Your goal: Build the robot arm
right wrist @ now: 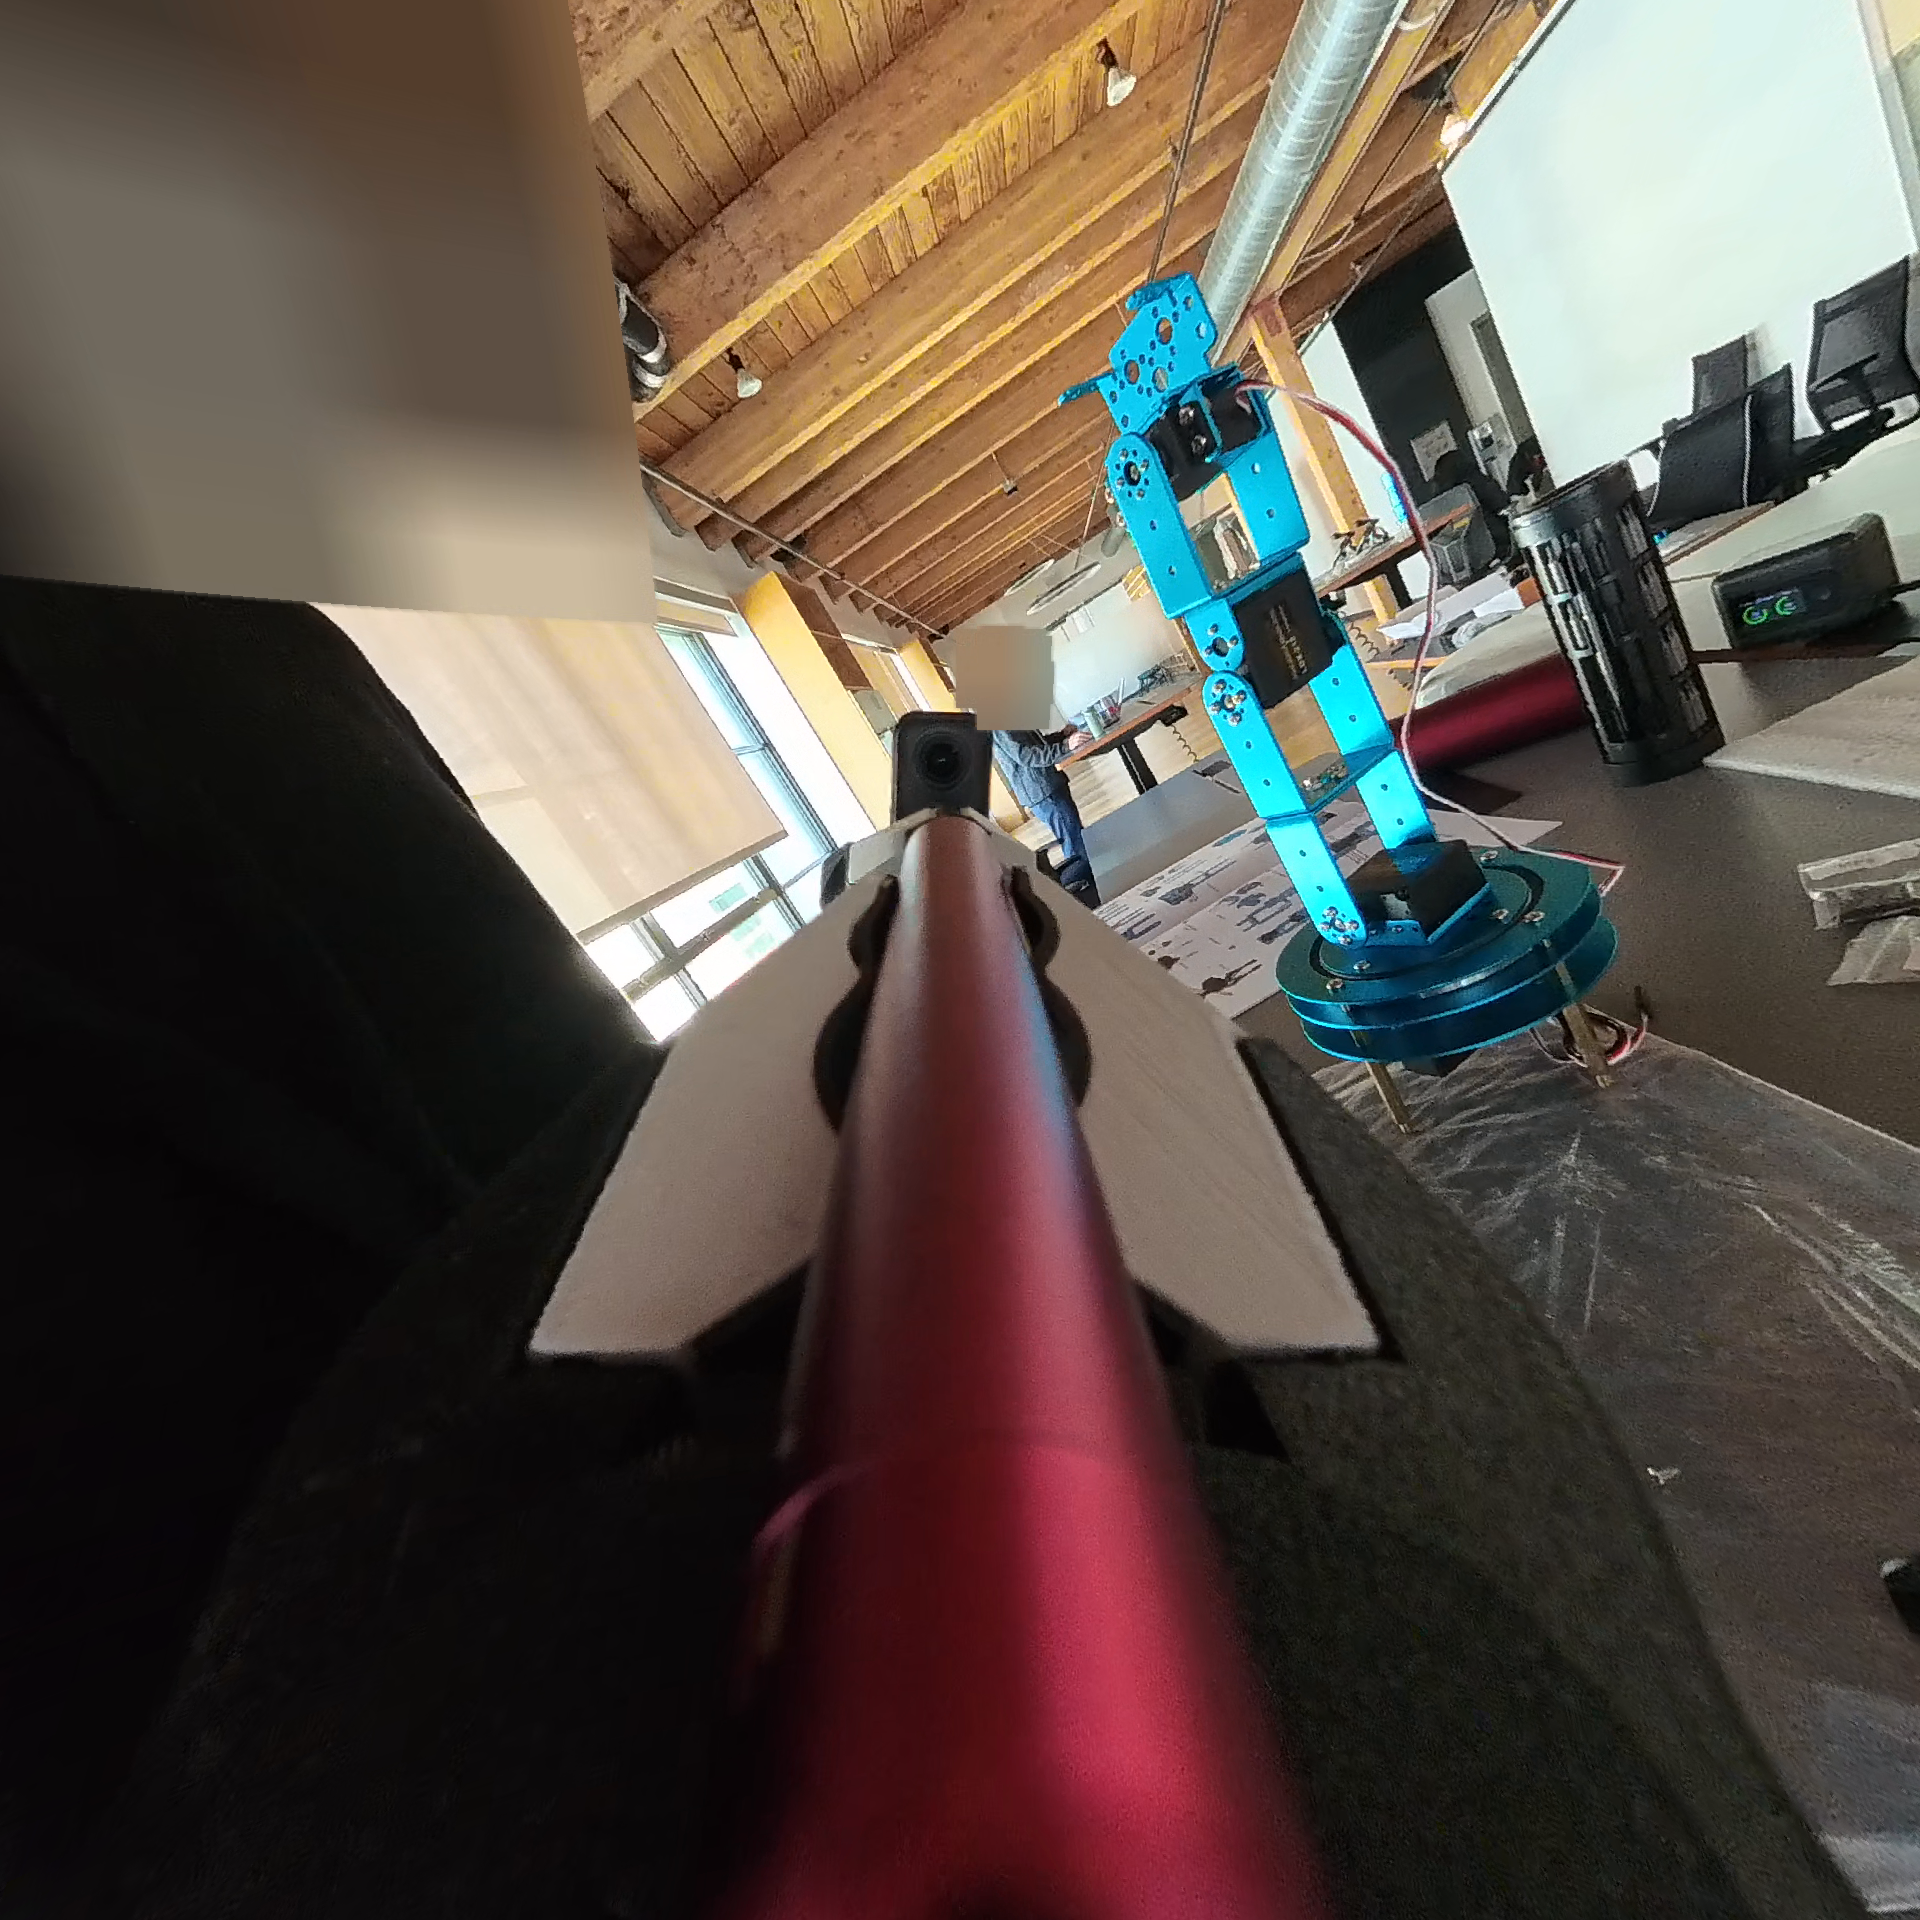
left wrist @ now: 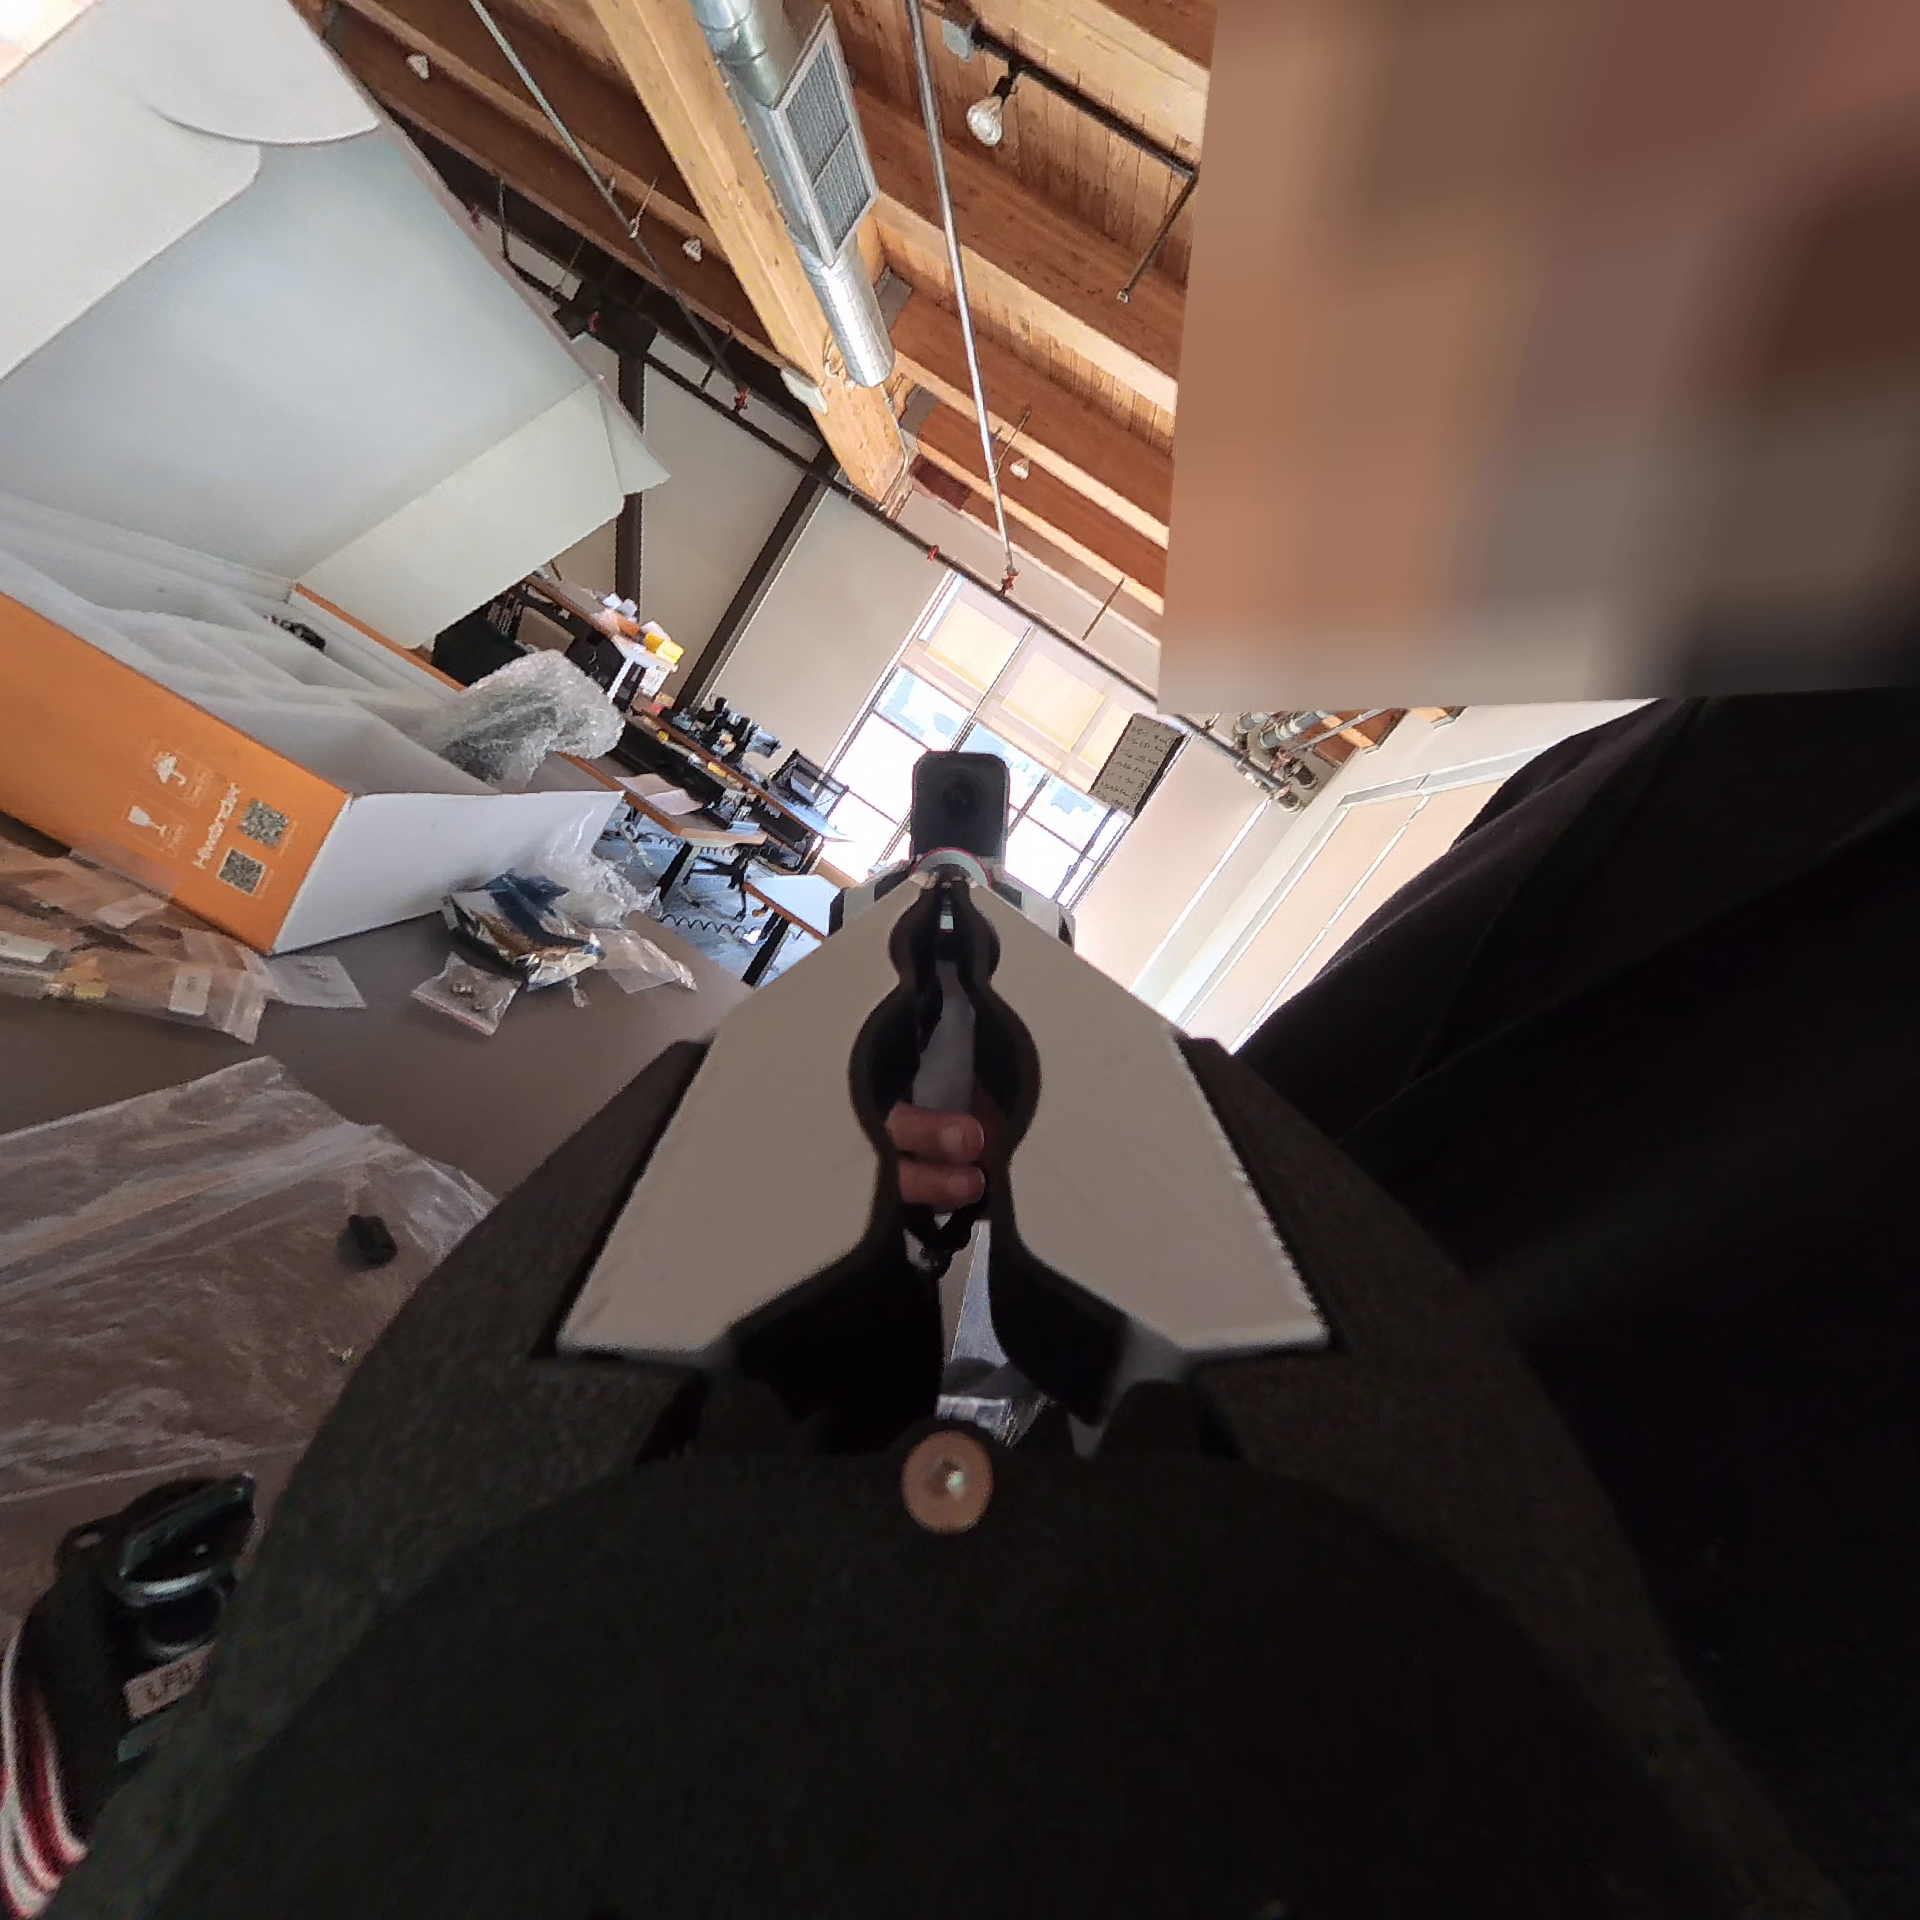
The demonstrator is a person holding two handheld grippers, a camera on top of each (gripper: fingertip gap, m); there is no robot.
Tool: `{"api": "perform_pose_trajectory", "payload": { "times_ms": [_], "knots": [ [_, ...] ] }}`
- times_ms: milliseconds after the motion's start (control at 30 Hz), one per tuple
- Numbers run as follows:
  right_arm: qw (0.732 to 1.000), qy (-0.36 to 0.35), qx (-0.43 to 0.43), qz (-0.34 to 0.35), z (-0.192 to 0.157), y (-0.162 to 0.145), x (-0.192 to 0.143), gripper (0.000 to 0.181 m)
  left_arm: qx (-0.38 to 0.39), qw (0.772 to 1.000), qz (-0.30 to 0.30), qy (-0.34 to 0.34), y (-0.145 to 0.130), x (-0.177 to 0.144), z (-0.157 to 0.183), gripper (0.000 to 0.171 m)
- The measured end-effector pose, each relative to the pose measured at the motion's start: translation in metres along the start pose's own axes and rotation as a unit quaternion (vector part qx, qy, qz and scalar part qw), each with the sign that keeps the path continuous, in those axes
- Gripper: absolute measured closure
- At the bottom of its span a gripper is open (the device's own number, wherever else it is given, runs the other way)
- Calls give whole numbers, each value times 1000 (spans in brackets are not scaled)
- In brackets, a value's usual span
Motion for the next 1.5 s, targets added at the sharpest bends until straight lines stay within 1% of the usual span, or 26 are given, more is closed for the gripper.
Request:
{"api": "perform_pose_trajectory", "payload": {
  "times_ms": [100, 300, 333, 433, 467, 500, 533, 567, 600, 700, 767, 833, 900, 933, 1033, 1167, 1300, 1400, 1500],
  "knots": [
    [1000, -11, -7, -15, 0, -1, 0, 158, 11, 1000, -21, 0, -2, 2, 1, 157],
    [999, -23, -14, -27, -1, 0, -4, 158, 17, 999, -17, 29, -1, -3, -3, 149],
    [999, -28, -20, -31, 0, 0, -4, 158, 24, 999, -21, 42, -1, -6, -4, 148],
    [995, -61, -50, -65, 3, -3, -2, 157, 60, 990, -50, 121, -7, -11, -12, 145],
    [992, -78, -62, -83, 2, -2, -1, 156, 75, 982, -65, 162, -11, -13, -17, 145],
    [987, -95, -74, -104, 2, 0, -2, 158, 90, 972, -82, 199, -16, -15, -22, 143],
    [982, -110, -85, -125, 3, 0, 0, 158, 108, 964, -98, 222, -21, -17, -25, 140],
    [976, -124, -94, -149, 4, -1, 1, 158, 129, 951, -119, 256, -27, -18, -29, 140],
    [969, -138, -103, -175, 5, -3, 4, 163, 151, 934, -135, 295, -32, -18, -33, 139],
    [945, -175, -126, -248, 11, -9, 12, 158, 204, 891, -185, 360, -47, -16, -42, 138],
    [931, -191, -129, -281, 15, -12, 18, 158, 226, 872, -217, 376, -59, -14, -48, 133],
    [923, -203, -122, -302, 19, -15, 24, 157, 257, 847, -239, 398, -67, -12, -53, 131],
    [917, -210, -107, -322, 24, -18, 29, 157, 281, 832, -249, 408, -72, -10, -56, 129],
    [913, -215, -103, -331, 26, -19, 31, 157, 288, 828, -248, 412, -74, -9, -56, 129],
    [900, -236, -96, -352, 29, -20, 35, 156, 299, 828, -232, 414, -74, -6, -55, 129],
    [897, -245, -85, -359, 29, -19, 42, 156, 309, 828, -215, 416, -73, -4, -54, 129],
    [887, -258, -86, -373, 29, -22, 50, 157, 289, 836, -200, 421, -73, -4, -53, 131],
    [880, -271, -90, -379, 28, -25, 52, 158, 280, 835, -198, 431, -75, -3, -56, 133],
    [880, -277, -80, -377, 28, -27, 54, 158, 276, 832, -192, 441, -77, -2, -55, 133]
  ]
}}
Point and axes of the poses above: each gripper's, where its closed fingertips meet, x out along the fingers, y out of its top, z = x × y across the jaws, the point moved 10 cm from there along -x, back along the fingers, and after that the axes turned 12 degrees about y, right-handed, at the moved point
